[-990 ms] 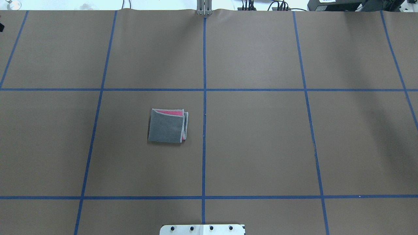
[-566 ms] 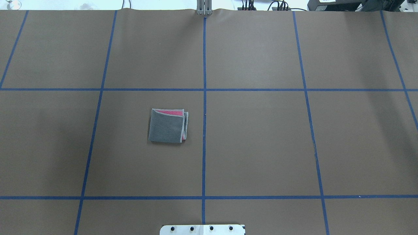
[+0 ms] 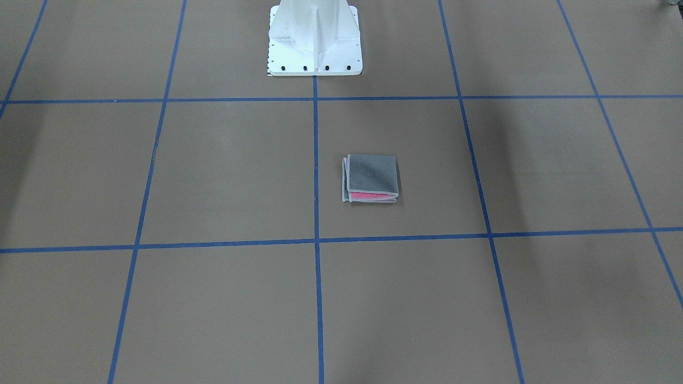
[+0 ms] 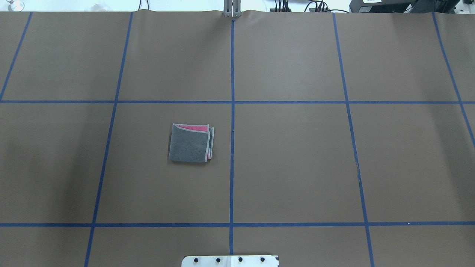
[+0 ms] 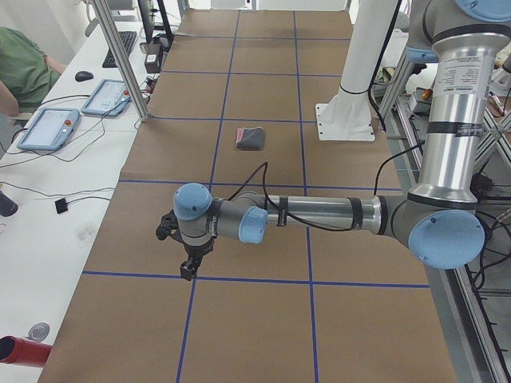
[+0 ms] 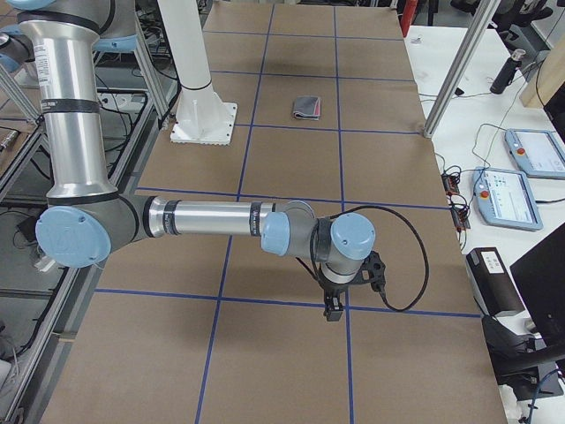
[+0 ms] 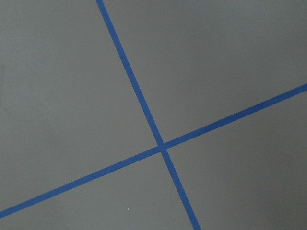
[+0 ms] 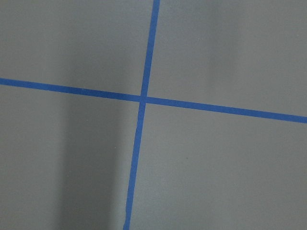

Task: Fold towel twice with both arms

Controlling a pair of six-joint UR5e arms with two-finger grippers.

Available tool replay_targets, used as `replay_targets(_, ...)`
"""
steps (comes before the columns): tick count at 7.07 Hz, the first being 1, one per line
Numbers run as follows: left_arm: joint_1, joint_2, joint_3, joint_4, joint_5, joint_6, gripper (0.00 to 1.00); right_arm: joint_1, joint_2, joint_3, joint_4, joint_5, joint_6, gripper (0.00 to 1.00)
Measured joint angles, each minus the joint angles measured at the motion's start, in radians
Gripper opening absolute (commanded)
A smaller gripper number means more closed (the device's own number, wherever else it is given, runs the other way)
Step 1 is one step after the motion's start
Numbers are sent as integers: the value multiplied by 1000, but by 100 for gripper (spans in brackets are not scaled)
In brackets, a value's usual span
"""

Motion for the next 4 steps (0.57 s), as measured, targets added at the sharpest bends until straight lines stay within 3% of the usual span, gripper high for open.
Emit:
replay_targets(2, -21, 3, -91, 166, 3, -32, 100, 1, 0, 1, 4, -3, 0, 100)
replay_targets(4, -22, 35, -142, 221, 2, -100, 100, 2, -3, 0, 4, -2, 5, 100)
